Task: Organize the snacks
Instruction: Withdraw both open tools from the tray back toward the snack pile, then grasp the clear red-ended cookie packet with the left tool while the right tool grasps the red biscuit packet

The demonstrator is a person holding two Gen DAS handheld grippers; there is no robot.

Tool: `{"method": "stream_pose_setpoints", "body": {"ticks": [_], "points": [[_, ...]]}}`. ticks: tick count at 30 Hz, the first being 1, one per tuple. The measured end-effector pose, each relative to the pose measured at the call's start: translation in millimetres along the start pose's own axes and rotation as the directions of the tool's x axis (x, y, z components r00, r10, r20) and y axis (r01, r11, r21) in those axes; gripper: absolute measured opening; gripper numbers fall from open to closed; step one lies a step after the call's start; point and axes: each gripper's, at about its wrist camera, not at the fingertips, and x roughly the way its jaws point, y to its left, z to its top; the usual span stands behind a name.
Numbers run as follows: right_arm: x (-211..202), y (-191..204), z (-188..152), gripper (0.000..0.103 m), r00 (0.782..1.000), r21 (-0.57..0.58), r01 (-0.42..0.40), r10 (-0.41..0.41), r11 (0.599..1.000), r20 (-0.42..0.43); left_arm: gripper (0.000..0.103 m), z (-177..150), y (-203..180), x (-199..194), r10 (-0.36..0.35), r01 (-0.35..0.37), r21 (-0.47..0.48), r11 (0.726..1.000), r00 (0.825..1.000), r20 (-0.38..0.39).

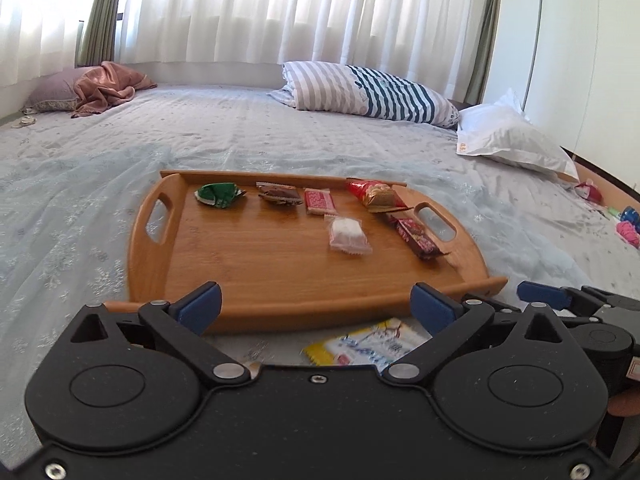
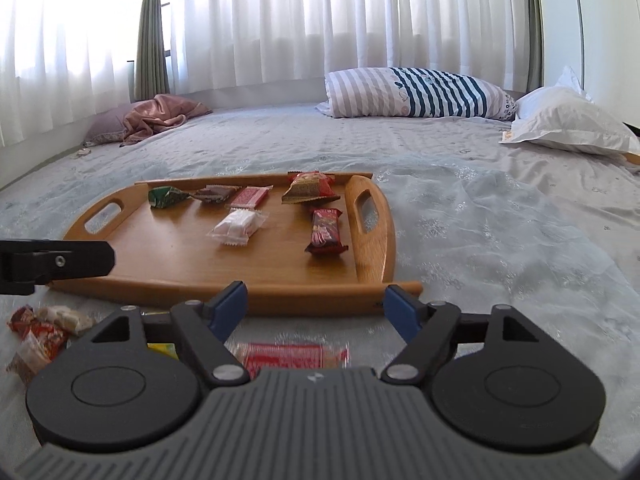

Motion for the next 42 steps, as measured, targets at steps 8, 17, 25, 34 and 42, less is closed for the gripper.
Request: {"method": "stream_pose_setpoints", "body": {"ticks": [8,17,25,34,42], "points": [[-4,-3,-18,0.089,1.0,0.025,0.018,-0.018,1.0,-0.019,0.102,-25,7,-23,0.032,-0.031,0.028,0.999,0.999,-0.011],[-3,9,-30,0.092,1.0,-0.055,-0.003,0.002,0.998,-0.017,0.1,-50,11,-40,0.043,-0.041,0.04,0.998,0.998,-0.049],[2,18,-36,0.093,0.999,-0.11,-0.02,0.016,0.994,-0.032,0.096,-60,7,-45,0.061,-0.056,0.072,0.996,0.996,-0.072],[3,14,-40,0.098,0.998,-0.097,-0.055,0.052,0.994,-0.032,0.08,-67,12,-36,0.043,-0.04,0.037,0.999,0.993,-0.107],[2,19,-42,0.1,0.998,-0.132,-0.068,0.065,0.989,-0.024,0.061,-69,11,-33,0.051,-0.044,0.053,0.998,0.991,-0.123]]}}
